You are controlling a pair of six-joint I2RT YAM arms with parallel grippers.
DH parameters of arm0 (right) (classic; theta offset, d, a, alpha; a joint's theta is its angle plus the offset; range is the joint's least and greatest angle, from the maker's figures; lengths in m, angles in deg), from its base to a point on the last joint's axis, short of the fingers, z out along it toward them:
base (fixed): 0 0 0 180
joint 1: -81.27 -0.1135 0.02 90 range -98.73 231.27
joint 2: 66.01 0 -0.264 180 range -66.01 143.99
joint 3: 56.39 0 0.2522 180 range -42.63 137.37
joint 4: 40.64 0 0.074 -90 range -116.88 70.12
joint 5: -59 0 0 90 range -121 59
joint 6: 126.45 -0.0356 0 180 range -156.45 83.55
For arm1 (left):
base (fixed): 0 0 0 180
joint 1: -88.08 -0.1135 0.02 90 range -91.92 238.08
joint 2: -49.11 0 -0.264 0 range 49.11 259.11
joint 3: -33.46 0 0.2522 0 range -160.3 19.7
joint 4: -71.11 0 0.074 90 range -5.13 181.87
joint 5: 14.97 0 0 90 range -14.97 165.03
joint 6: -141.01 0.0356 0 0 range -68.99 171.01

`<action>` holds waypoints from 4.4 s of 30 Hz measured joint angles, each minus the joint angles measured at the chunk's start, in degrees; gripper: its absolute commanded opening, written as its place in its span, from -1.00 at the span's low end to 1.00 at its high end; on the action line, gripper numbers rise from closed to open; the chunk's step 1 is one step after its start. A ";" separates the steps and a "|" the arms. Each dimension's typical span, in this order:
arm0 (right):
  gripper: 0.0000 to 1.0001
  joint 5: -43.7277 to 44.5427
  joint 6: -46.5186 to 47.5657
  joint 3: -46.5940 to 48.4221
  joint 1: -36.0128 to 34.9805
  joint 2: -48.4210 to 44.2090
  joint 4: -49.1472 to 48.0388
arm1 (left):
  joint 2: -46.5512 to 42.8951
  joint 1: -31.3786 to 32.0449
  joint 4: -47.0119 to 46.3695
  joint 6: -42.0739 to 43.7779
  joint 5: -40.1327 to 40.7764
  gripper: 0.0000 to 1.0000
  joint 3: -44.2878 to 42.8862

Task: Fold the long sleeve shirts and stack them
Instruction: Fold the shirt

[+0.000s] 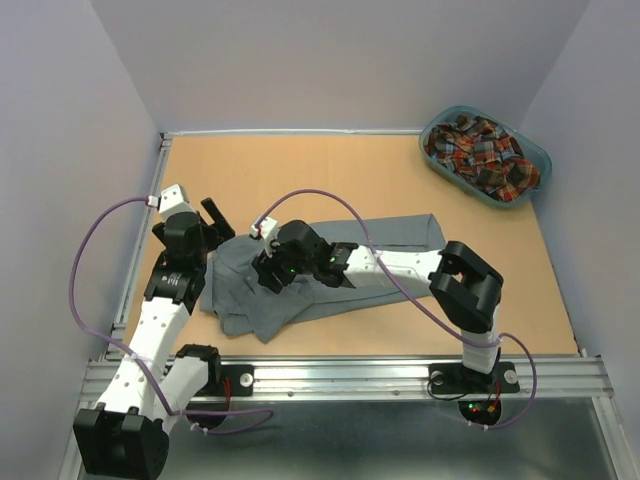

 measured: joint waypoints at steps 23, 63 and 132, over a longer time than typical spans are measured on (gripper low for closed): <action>0.26 -2.23 1.03 10.80 2.43 9.05 1.40 | 3.15 -0.07 1.33 -1.11 1.70 0.97 0.00; 0.71 22.67 2.25 -20.79 8.81 -23.98 2.73 | 20.11 5.70 6.58 -23.30 -12.09 0.63 0.26; 0.71 25.07 2.27 -24.72 9.77 -25.83 2.60 | 13.60 8.33 19.80 -32.22 -3.23 0.10 6.03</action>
